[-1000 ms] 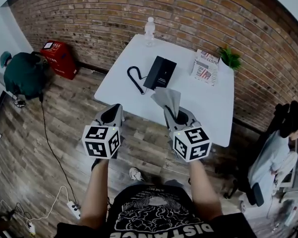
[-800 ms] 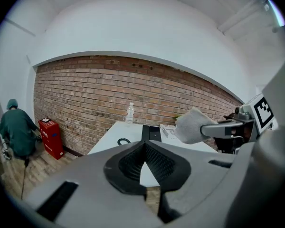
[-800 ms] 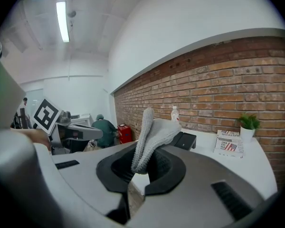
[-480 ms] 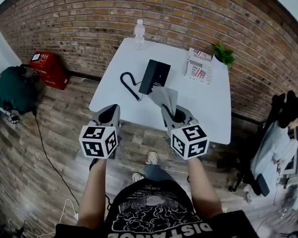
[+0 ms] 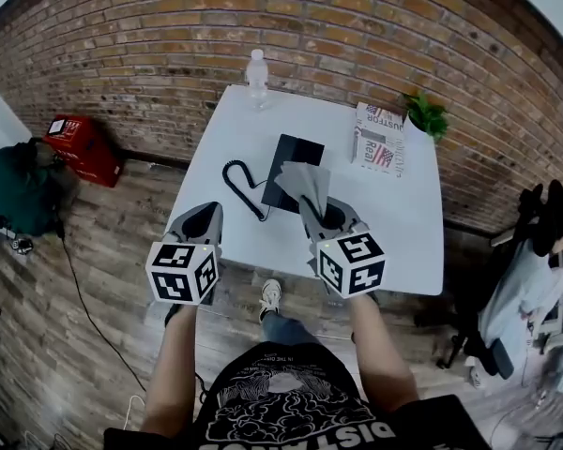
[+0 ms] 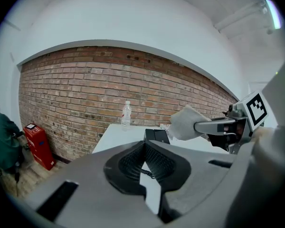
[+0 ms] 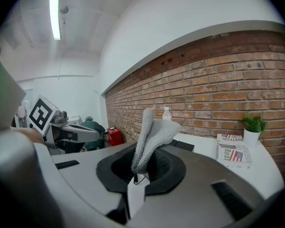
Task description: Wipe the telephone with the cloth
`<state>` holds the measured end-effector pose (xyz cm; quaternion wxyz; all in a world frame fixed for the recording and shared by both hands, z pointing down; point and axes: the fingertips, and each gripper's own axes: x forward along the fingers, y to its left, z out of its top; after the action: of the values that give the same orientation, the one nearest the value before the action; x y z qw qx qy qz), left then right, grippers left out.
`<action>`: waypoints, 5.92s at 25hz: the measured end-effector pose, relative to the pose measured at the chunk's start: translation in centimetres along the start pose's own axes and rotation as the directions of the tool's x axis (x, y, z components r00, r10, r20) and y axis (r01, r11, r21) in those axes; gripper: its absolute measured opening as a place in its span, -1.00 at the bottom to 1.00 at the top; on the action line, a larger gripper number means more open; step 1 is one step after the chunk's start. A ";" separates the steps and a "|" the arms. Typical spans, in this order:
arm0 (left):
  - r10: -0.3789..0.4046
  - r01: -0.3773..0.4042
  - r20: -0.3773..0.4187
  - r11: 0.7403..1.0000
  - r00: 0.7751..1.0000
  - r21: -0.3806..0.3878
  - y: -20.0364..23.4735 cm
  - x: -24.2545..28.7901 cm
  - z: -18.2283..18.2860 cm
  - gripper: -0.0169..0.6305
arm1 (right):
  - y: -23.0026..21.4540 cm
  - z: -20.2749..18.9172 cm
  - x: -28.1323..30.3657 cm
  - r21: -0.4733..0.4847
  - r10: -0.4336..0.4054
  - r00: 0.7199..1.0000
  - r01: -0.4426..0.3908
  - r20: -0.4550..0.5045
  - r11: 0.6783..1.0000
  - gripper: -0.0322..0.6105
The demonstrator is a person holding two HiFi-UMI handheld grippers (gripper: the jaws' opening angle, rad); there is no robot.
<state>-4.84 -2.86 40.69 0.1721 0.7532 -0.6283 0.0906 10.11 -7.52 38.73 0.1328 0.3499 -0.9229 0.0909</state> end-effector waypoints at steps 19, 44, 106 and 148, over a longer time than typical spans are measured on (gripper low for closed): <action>-0.071 0.073 -0.104 0.997 0.992 0.017 5.9 17.0 3.1 -0.93 | -11.0 1.5 15.6 0.037 -0.038 0.997 0.041 -0.074 0.998 -0.86; -0.283 0.300 -0.195 0.952 0.939 0.062 6.7 19.4 2.2 -0.93 | -10.0 -5.0 19.2 0.043 -0.169 0.955 0.185 -0.244 0.982 -0.86; -0.531 0.552 -0.207 0.832 0.822 0.056 7.5 14.0 -0.4 -0.93 | -1.5 -3.4 13.6 0.007 -0.382 0.901 0.392 -0.206 0.920 -0.86; -0.395 0.404 -0.177 0.915 0.901 0.013 10.8 16.4 0.8 -0.93 | -6.2 -5.4 23.1 -0.329 -0.246 0.851 0.093 -0.464 0.940 -0.86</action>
<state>-12.26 -19.77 47.29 0.2216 0.8594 -0.4412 0.1327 -1.38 -25.02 51.47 0.4245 0.3716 -0.8252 0.0275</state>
